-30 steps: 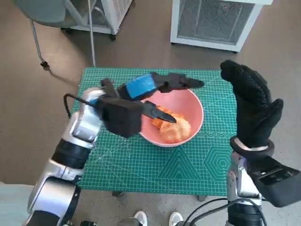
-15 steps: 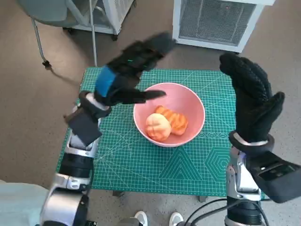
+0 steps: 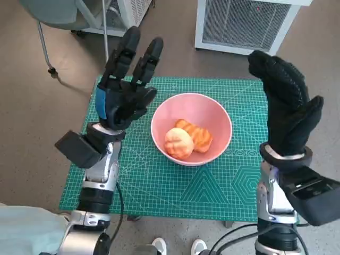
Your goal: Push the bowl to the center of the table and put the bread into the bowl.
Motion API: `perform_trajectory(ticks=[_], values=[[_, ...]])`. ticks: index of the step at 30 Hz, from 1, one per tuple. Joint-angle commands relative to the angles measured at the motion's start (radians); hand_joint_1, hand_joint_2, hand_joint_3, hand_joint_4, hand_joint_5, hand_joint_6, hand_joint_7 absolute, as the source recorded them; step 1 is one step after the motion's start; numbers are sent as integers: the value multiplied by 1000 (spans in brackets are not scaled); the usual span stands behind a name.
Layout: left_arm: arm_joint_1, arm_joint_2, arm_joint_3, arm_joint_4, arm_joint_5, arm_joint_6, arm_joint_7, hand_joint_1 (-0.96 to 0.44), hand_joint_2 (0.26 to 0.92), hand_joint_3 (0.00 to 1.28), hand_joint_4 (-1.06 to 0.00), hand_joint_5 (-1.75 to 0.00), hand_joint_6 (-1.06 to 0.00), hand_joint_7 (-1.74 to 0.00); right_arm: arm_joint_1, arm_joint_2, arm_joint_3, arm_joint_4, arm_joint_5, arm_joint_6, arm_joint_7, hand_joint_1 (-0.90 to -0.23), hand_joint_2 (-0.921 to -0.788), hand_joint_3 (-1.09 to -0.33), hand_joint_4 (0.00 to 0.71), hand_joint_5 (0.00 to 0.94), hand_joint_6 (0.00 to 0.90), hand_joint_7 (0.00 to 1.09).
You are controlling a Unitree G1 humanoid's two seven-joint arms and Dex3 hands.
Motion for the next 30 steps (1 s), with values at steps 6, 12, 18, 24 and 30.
perform_trajectory(ticks=[6,12,18,24,30], values=[[48,-23,-8,-90,-30,17,-26,-389,921,241,-306,0,-380,-40,-39,-7,-8,30,-6,18,-14,-465,-921,-631,354,31,0,761],[58,-35,-5,-101,-23,1,-19,-380,921,253,-302,0,-377,-35,-59,-7,-11,45,-16,17,-23,-468,-921,-615,357,31,9,756],[65,-43,-2,-102,-18,-16,-7,-379,921,266,-306,-2,-369,-27,-71,-7,-11,60,-25,11,-32,-459,-921,-611,360,31,21,747],[72,-44,-6,-101,2,-35,10,-379,921,277,-307,-2,-366,-23,-77,-10,-10,73,-26,8,-34,-453,-921,-608,359,29,32,738],[73,-37,-4,-85,58,-73,47,-375,921,291,-310,-3,-365,-20,-81,-12,-7,79,-24,15,-30,-450,-921,-609,357,27,34,732]])
